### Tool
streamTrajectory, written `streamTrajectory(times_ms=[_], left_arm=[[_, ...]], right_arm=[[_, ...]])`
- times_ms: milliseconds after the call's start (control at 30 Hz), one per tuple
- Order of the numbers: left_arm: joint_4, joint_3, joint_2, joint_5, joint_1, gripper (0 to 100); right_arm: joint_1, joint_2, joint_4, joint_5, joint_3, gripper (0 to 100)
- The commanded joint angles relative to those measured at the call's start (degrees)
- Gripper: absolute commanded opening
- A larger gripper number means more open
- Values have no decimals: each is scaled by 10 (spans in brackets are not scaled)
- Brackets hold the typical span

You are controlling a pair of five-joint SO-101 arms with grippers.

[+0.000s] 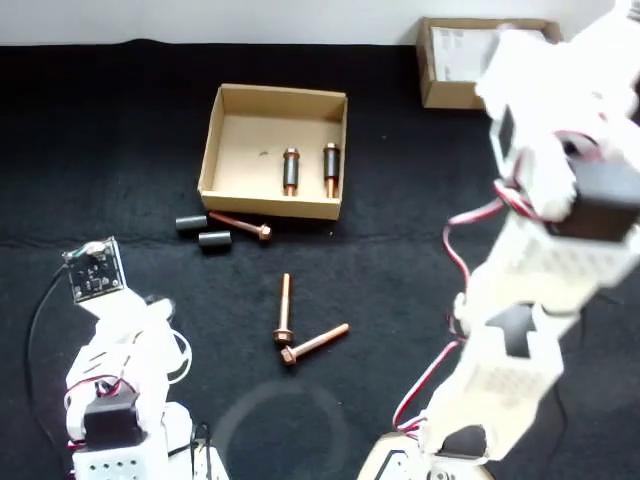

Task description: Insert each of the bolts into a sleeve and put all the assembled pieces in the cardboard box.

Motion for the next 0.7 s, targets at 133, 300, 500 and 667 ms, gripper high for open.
streamTrajectory(times_ms=[133, 300, 500, 667], left_arm=[[-4, -131, 208, 2, 20, 10], [11, -258, 359, 30, 41, 9], [146, -404, 437, 113, 181, 9], [192, -471, 478, 164, 302, 9]], right_arm=[[66, -182, 7, 28, 126, 6], [93, -311, 7, 25, 324, 6], [131, -450, 4, 2, 596, 6], [141, -528, -1, -11, 793, 6]])
